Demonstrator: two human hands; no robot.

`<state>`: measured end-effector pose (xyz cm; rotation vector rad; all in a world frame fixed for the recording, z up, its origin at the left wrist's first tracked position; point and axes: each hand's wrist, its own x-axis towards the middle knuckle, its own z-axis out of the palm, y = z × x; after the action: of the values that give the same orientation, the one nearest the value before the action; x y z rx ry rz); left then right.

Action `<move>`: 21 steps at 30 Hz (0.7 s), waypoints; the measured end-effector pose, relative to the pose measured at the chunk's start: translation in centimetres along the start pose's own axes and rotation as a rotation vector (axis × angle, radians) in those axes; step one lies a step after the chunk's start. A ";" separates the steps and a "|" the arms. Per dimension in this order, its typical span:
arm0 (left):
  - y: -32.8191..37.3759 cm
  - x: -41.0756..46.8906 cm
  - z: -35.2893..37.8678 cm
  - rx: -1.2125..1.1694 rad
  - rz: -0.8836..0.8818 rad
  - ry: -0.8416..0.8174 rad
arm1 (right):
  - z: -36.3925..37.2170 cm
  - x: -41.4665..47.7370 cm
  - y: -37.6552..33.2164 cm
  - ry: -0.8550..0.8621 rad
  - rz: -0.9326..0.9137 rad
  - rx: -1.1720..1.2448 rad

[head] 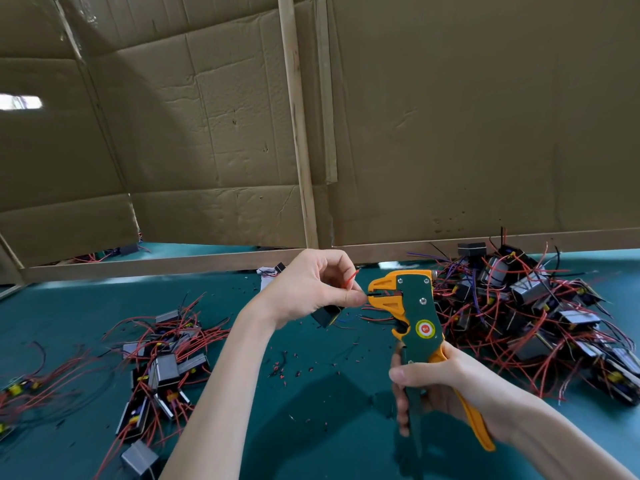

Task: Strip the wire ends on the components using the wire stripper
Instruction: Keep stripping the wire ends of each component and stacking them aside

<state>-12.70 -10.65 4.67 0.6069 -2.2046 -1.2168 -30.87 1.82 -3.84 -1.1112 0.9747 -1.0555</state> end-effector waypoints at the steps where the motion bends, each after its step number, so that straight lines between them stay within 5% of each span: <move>1: 0.0 0.0 0.0 0.003 -0.001 -0.005 | 0.0 0.0 0.0 0.002 0.004 -0.003; 16: -2.7 0.7 0.3 -0.157 -0.025 -0.023 | 2.3 0.4 0.9 0.345 0.052 0.032; 21: -5.2 1.2 2.3 -0.194 -0.058 0.044 | 1.1 1.0 0.7 0.207 0.012 0.311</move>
<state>-14.44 -12.53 -0.52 0.6153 -2.0159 -1.4133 -29.46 1.12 -4.39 -0.7514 0.9375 -1.2817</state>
